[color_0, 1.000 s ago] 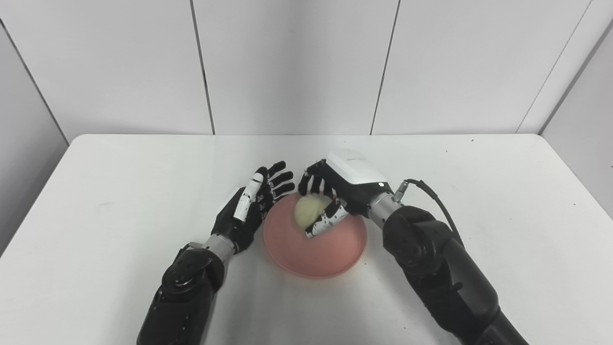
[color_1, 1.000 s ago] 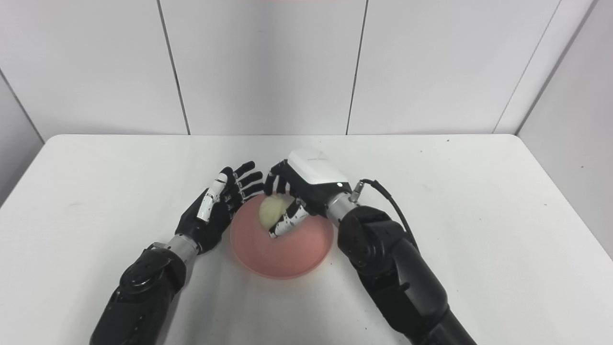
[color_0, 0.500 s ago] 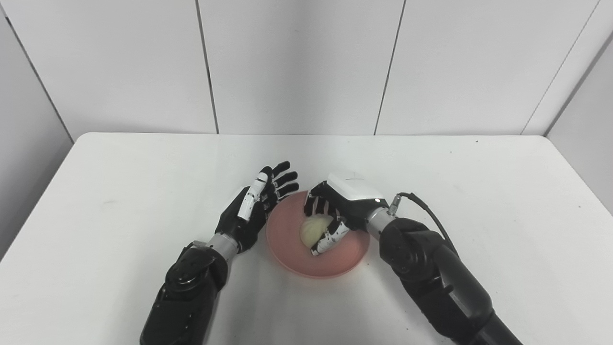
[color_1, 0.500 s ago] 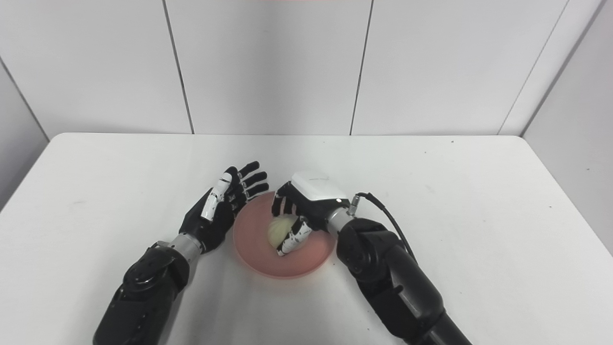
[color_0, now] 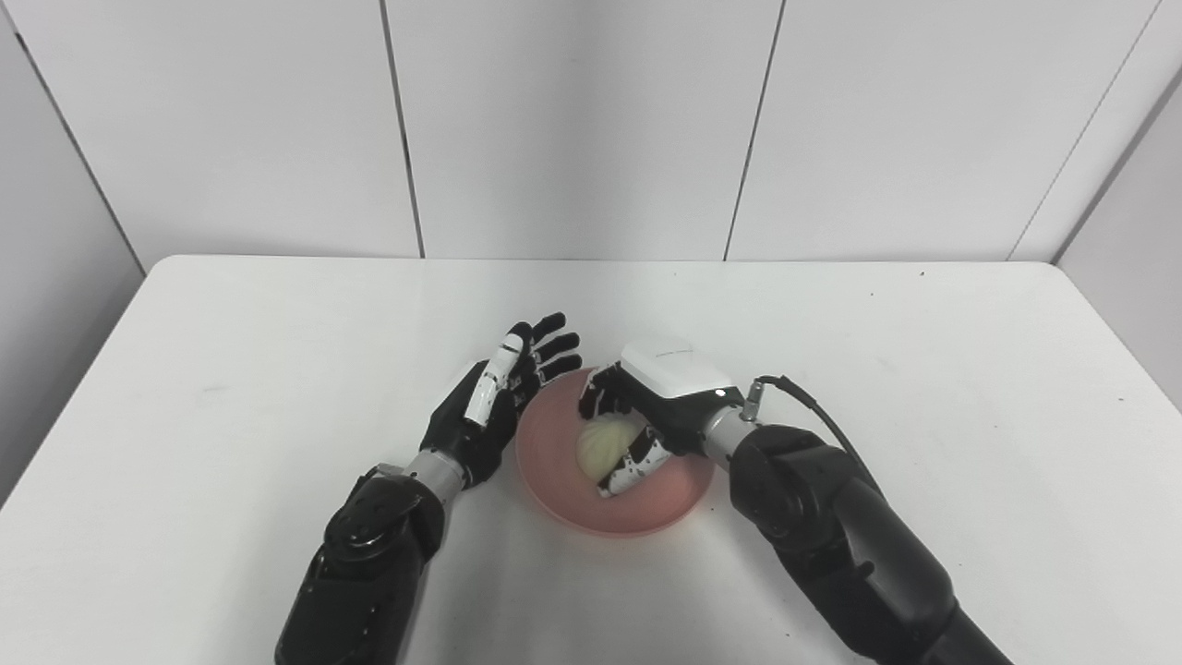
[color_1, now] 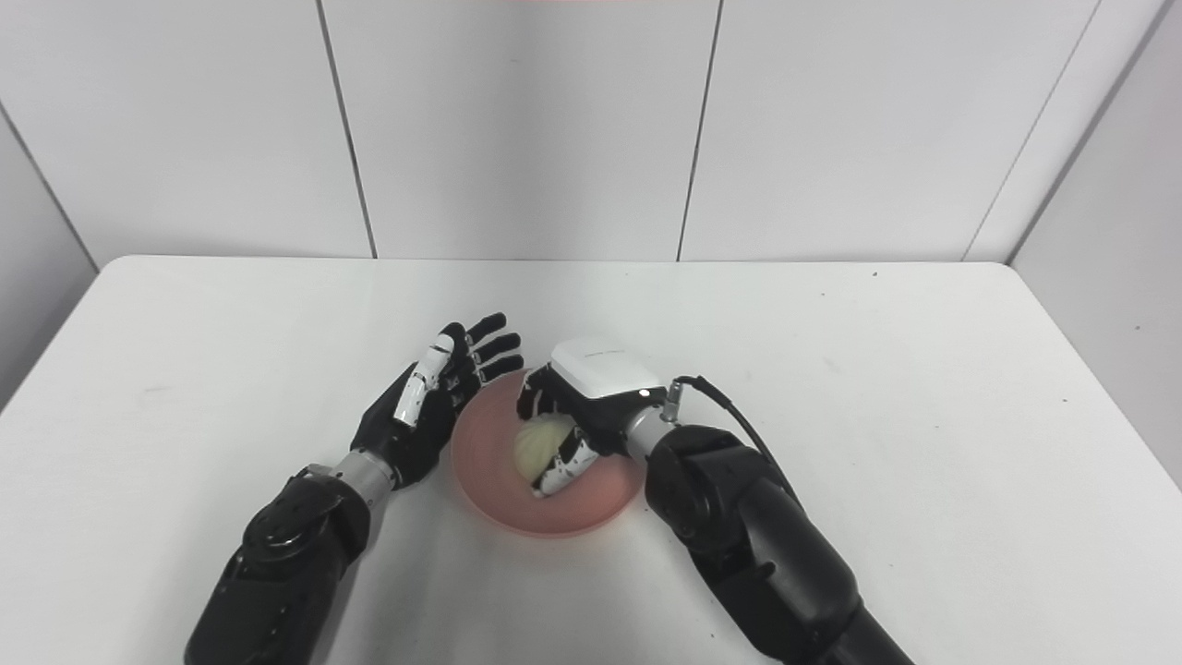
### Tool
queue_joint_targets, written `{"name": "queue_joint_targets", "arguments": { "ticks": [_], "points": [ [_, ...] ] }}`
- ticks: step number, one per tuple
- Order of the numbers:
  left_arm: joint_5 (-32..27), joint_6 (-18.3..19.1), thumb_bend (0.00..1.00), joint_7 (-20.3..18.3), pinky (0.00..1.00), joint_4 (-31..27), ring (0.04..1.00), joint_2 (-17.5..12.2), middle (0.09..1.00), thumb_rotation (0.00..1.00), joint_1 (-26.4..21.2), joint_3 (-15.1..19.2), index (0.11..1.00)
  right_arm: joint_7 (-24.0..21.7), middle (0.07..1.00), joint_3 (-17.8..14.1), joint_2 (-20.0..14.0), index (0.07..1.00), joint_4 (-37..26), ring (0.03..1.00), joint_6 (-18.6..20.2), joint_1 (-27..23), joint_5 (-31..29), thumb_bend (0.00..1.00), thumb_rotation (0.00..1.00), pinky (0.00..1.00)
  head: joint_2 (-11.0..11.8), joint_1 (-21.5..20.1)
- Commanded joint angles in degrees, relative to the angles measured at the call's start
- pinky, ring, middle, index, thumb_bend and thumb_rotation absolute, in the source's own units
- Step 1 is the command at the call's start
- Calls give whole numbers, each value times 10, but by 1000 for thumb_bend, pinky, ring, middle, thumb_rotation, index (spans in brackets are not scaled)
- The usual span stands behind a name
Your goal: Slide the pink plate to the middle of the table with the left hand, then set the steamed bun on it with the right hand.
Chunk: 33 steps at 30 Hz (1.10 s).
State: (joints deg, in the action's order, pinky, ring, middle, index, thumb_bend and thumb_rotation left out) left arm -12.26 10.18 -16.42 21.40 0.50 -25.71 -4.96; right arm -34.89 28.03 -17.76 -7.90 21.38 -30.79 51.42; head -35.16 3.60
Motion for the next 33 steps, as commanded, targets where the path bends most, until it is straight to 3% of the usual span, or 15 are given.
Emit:
{"name": "queue_joint_targets", "arguments": {
  "ticks": [1,4,8,18,21,24,27,28,33],
  "points": [
    [1,53,382,6,861,27,866,2,879,989,28,0,867,-31,923,-9,0,919,-41,810,31,-21,18,727,615,587,0,1],
    [6,50,392,8,856,33,863,3,878,986,26,1,867,-71,954,-19,6,952,-78,865,53,-23,32,796,714,636,0,1],
    [7,52,387,7,853,28,864,3,880,998,27,0,869,-108,965,-36,13,964,-111,892,55,-24,48,821,753,672,0,1],
    [6,48,397,-3,874,27,881,-1,892,986,28,-3,879,-174,954,-60,20,968,-157,866,53,-35,85,839,828,647,1,0],
    [12,45,395,3,882,24,886,-2,898,998,30,-5,886,-155,940,-81,19,963,-161,852,46,-30,66,824,827,635,2,-3],
    [17,43,401,14,888,14,891,-1,905,1000,34,-1,898,-103,929,-117,21,967,-156,846,20,-11,10,796,805,650,4,-6],
    [34,33,367,42,892,-16,902,4,920,1000,47,0,920,-26,960,-158,21,996,-132,903,-28,20,-59,775,905,788,5,-7],
    [42,30,364,52,895,-34,905,6,923,1000,54,0,923,-4,963,-169,22,997,-123,906,-38,30,-78,775,912,794,7,-9],
    [78,13,366,100,996,-117,996,14,998,1000,94,5,997,72,1000,-227,45,1000,-82,980,-27,80,-161,792,997,864,12,-17]
  ]
}}
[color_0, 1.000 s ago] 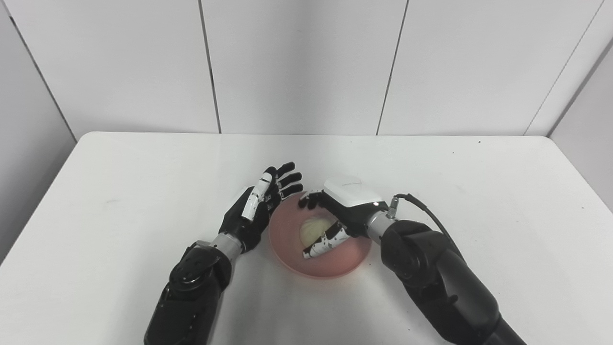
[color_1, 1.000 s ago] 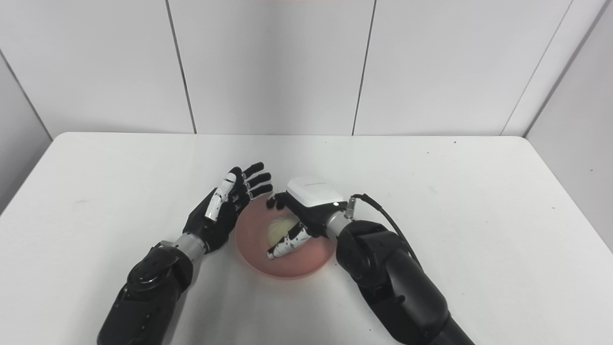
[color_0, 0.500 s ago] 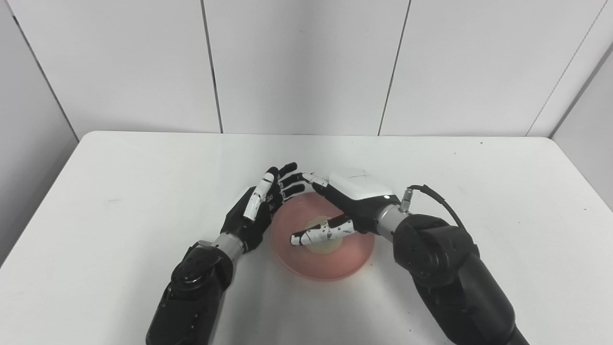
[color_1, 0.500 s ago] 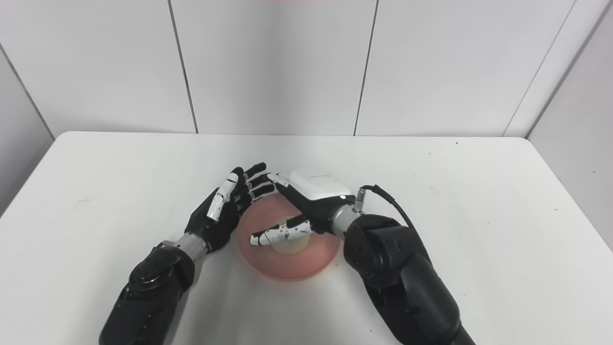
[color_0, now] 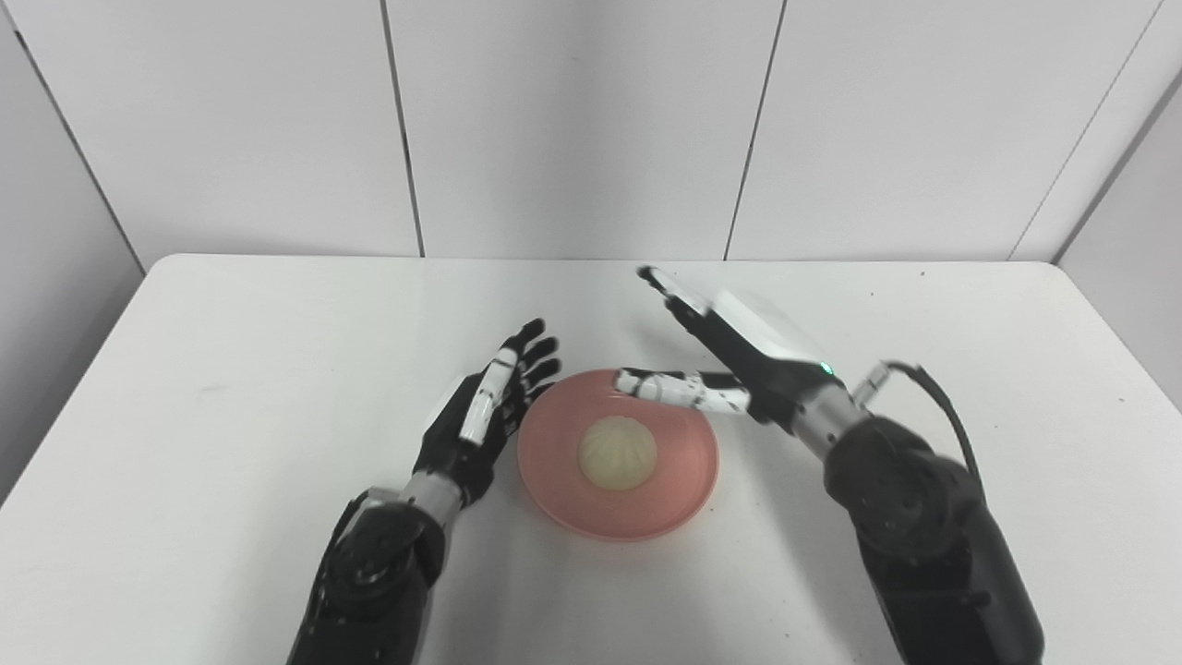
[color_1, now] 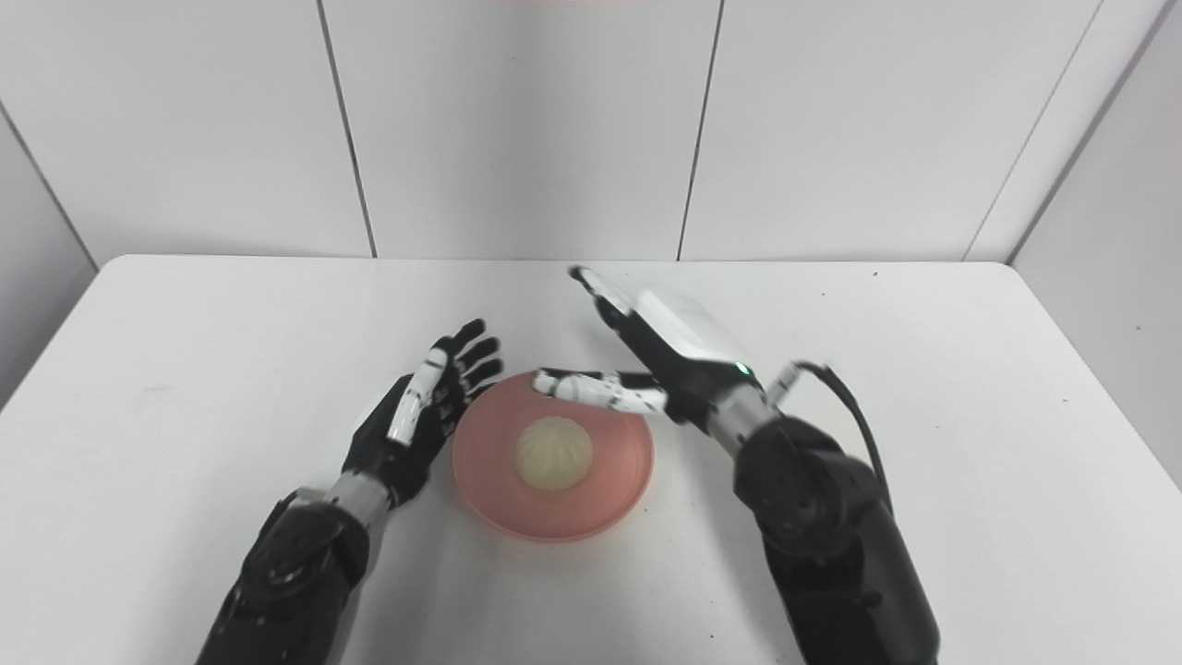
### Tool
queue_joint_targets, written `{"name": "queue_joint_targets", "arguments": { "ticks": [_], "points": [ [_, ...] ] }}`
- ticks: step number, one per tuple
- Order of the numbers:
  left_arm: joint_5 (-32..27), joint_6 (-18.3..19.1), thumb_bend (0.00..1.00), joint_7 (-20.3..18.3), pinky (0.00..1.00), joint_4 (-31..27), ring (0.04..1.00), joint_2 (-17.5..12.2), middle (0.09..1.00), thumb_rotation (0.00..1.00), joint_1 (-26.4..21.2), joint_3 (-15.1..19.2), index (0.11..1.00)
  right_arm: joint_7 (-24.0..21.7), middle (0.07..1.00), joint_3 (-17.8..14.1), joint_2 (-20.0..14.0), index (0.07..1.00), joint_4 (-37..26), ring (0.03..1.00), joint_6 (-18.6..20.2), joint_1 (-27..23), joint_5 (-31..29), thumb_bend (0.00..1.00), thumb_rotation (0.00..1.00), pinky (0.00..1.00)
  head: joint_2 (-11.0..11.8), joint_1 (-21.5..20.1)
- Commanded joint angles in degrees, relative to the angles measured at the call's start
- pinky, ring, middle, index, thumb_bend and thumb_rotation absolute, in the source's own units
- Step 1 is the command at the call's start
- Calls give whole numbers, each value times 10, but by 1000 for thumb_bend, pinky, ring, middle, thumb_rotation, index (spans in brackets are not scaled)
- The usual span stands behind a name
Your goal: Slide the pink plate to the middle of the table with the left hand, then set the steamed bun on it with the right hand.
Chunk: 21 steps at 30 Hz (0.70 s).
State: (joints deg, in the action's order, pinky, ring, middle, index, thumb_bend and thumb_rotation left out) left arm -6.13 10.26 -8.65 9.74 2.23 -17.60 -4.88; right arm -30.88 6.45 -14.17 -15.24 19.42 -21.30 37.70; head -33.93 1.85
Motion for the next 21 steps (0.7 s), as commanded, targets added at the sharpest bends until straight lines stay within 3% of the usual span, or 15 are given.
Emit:
{"name": "queue_joint_targets", "arguments": {
  "ticks": [1,6,9,12,15,21],
  "points": [
    [20,10,372,25,998,-6,998,-3,999,1000,17,5,999,41,1000,-16,12,1000,-4,984,-6,-10,-34,798,999,865,0,0],
    [60,-38,427,46,1000,-21,1000,-6,1000,1000,45,1,1000,155,1000,-76,71,1000,39,1000,-43,38,-115,768,1000,951,12,-11],
    [64,-65,436,50,1000,-13,1000,-6,1000,1000,59,6,1000,216,1000,-106,104,1000,78,1000,-112,63,-182,734,1000,937,24,-28],
    [65,-73,452,51,1000,-12,1000,-7,1000,1000,70,9,1000,255,1000,-117,117,1000,117,1000,-179,82,-223,690,1000,973,26,-32],
    [69,-74,427,53,1000,-19,1000,-9,1000,1000,82,8,1000,272,1000,-119,122,1000,145,1000,-212,94,-258,596,1000,998,27,-33],
    [55,-70,378,43,1000,-20,1000,-8,1000,1000,91,10,1000,266,1000,-115,125,1000,188,1000,-214,102,-331,438,1000,1000,30,-28]
  ]
}}
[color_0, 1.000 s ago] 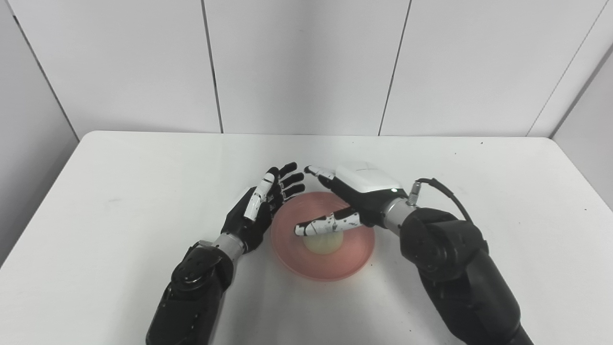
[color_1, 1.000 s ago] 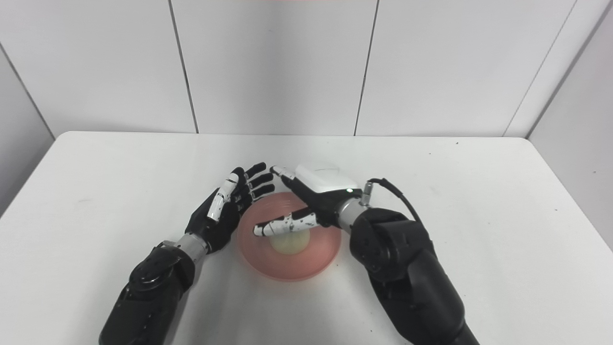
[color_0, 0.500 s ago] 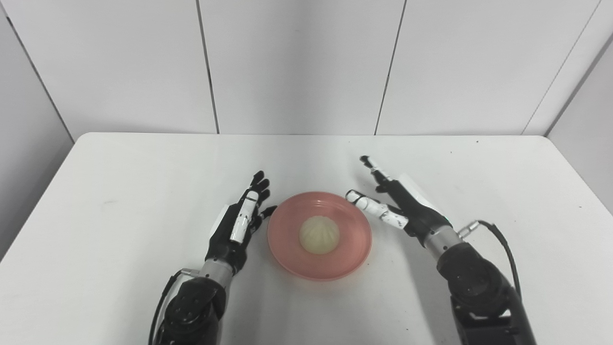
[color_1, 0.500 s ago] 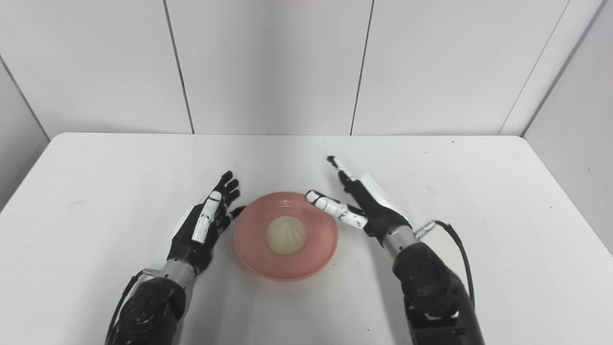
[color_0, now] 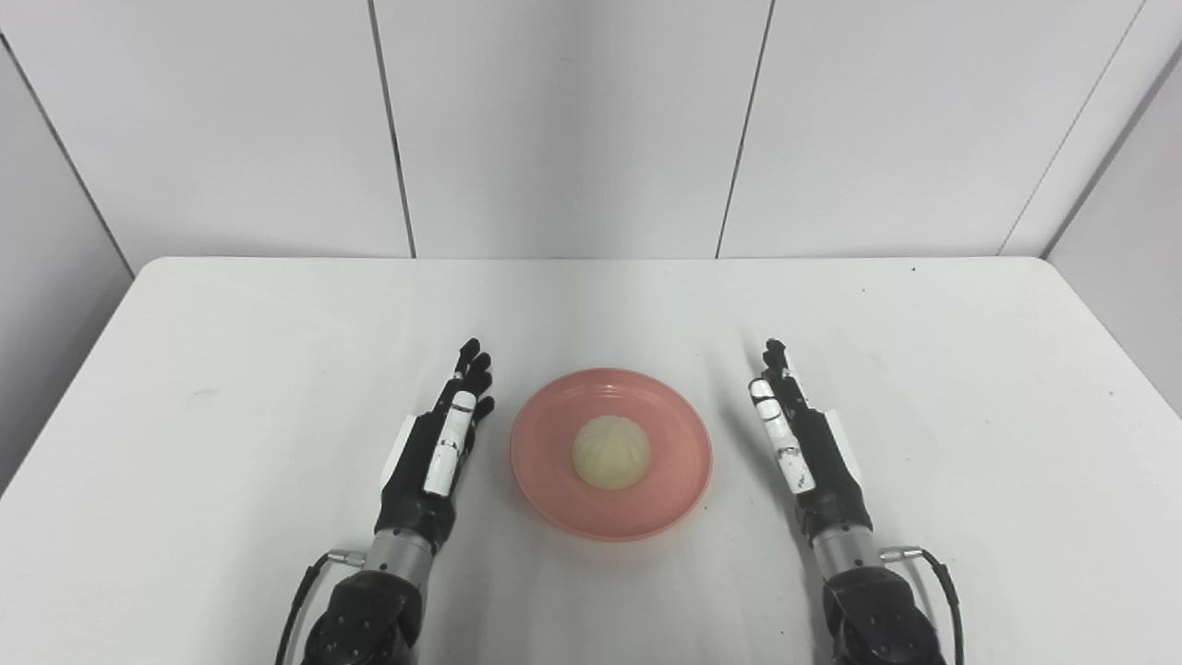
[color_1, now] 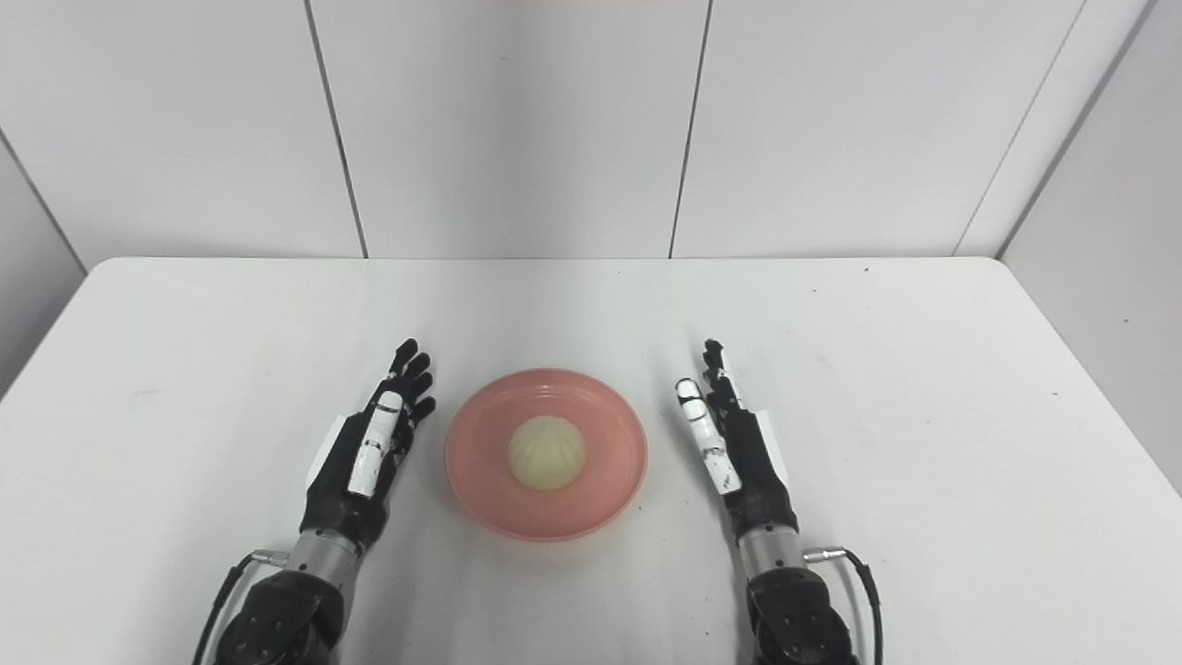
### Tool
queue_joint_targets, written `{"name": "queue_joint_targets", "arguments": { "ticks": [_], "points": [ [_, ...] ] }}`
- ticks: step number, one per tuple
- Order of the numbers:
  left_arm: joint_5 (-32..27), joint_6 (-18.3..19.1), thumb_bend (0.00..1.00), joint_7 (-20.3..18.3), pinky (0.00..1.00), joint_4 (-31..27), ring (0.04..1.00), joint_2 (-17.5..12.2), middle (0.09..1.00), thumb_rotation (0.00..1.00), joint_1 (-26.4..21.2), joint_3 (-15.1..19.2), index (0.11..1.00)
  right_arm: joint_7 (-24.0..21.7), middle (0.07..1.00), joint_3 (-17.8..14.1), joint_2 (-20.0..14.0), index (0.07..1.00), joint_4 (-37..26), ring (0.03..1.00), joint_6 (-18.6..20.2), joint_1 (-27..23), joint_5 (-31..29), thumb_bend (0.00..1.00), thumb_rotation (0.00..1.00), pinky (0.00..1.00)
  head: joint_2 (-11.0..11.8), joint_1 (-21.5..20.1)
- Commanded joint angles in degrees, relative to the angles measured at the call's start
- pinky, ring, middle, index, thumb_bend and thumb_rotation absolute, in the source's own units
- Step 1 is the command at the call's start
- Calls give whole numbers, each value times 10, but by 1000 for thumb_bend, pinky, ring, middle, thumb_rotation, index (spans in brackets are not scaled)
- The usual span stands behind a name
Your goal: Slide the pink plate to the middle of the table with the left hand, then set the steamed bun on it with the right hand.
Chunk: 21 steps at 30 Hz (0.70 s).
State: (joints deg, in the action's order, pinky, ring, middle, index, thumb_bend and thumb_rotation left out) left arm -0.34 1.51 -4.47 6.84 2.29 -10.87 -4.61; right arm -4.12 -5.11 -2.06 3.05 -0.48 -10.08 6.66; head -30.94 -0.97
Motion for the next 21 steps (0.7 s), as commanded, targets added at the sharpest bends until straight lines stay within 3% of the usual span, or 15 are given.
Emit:
{"name": "queue_joint_targets", "arguments": {
  "ticks": [1,7,14,21],
  "points": [
    [-6,19,366,0,1000,12,998,-9,1000,1000,23,9,1000,-3,1000,2,3,1000,13,1000,-16,-11,-28,407,1000,1000,0,1],
    [-19,40,359,-9,998,26,996,-12,1000,1000,10,16,1000,5,999,9,1,1000,50,997,-23,-17,-47,270,1000,996,0,15],
    [-27,34,352,-11,999,57,994,-11,1000,1000,-9,26,1000,17,968,11,-2,977,82,955,-14,-28,-53,275,1000,944,3,23],
    [-19,25,352,-11,993,75,987,-12,996,1000,-20,24,999,22,962,34,-19,972,98,946,-20,-35,-35,240,1000,922,2,31]
  ]
}}
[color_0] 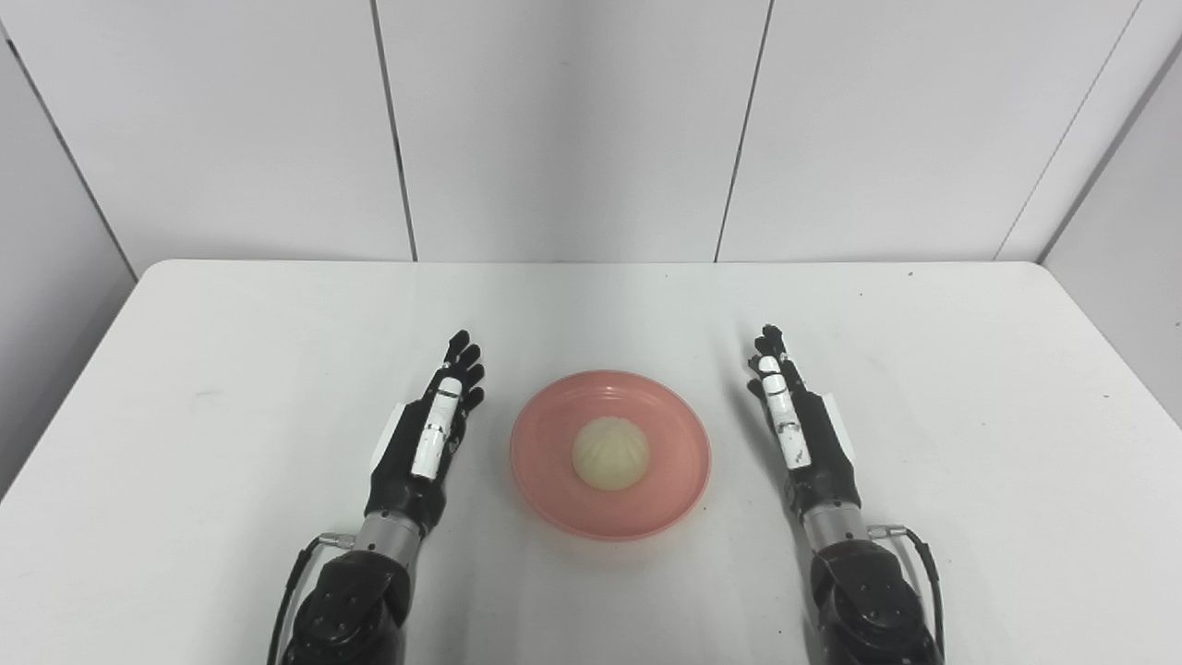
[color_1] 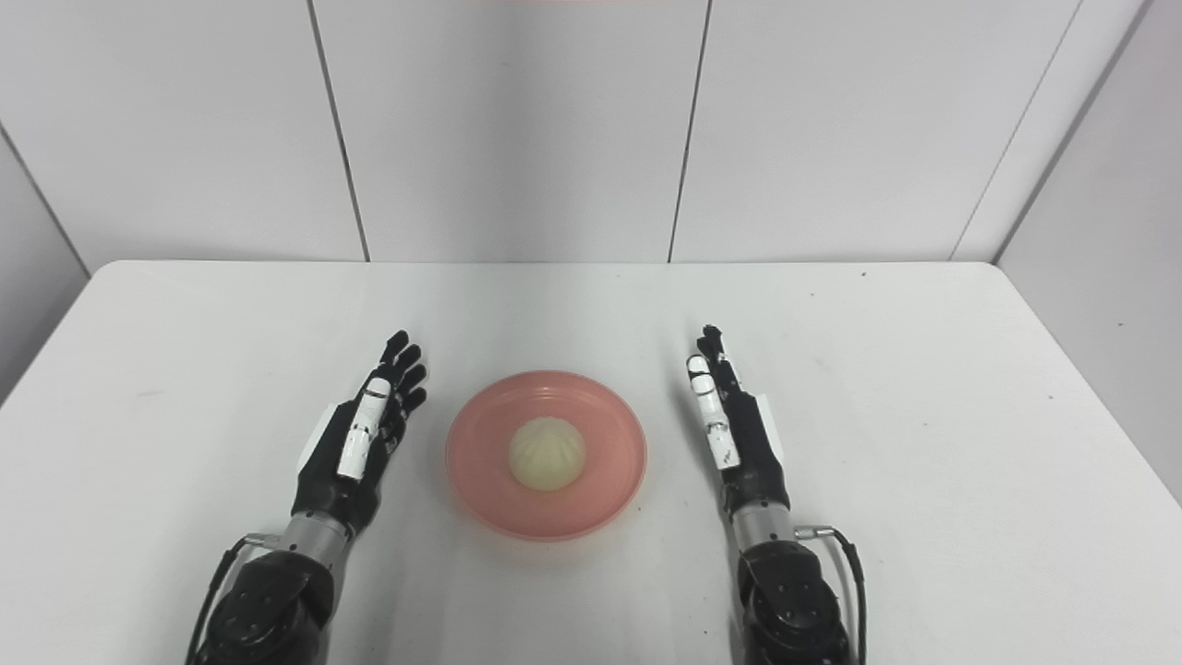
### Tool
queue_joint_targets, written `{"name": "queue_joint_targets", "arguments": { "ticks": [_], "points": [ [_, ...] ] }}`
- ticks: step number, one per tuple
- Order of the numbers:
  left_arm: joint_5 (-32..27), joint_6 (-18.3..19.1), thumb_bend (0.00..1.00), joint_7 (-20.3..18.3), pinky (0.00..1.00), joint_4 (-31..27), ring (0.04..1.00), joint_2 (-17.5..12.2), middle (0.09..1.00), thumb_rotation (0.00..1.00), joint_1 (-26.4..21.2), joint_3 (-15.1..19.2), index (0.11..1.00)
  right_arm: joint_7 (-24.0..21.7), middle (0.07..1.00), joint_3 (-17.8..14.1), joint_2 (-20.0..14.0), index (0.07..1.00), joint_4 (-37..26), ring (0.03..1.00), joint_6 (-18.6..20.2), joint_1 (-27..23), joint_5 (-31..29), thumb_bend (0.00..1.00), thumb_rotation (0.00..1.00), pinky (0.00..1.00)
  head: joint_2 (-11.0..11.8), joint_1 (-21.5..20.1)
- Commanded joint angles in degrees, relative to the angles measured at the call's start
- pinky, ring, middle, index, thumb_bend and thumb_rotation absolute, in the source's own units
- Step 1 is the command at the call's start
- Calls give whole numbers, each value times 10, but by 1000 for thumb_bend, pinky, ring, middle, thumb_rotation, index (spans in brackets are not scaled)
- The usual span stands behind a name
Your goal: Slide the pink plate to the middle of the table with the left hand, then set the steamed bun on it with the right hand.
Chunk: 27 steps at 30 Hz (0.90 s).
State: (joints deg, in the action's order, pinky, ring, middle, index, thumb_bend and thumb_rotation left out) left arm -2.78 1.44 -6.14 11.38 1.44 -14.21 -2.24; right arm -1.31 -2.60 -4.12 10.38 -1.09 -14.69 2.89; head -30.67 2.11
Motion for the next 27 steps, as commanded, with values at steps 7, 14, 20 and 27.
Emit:
{"name": "queue_joint_targets", "arguments": {
  "ticks": [7,14,20,27],
  "points": [
    [20,17,346,12,980,34,980,-3,991,1000,9,-6,995,-2,962,20,-4,973,23,947,-7,9,8,236,1000,918,-1,2],
    [22,10,330,14,976,40,977,-3,989,1000,7,-7,995,4,959,27,-8,970,24,941,-9,8,13,222,1000,908,-1,2],
    [24,3,340,16,973,45,976,-4,987,1000,6,-10,991,3,962,32,-11,973,15,946,-4,11,12,217,1000,913,-2,2],
    [24,3,339,16,972,47,976,-6,988,1000,5,-13,993,6,957,35,-13,969,15,941,-3,10,15,211,1000,905,-2,2]
  ]
}}
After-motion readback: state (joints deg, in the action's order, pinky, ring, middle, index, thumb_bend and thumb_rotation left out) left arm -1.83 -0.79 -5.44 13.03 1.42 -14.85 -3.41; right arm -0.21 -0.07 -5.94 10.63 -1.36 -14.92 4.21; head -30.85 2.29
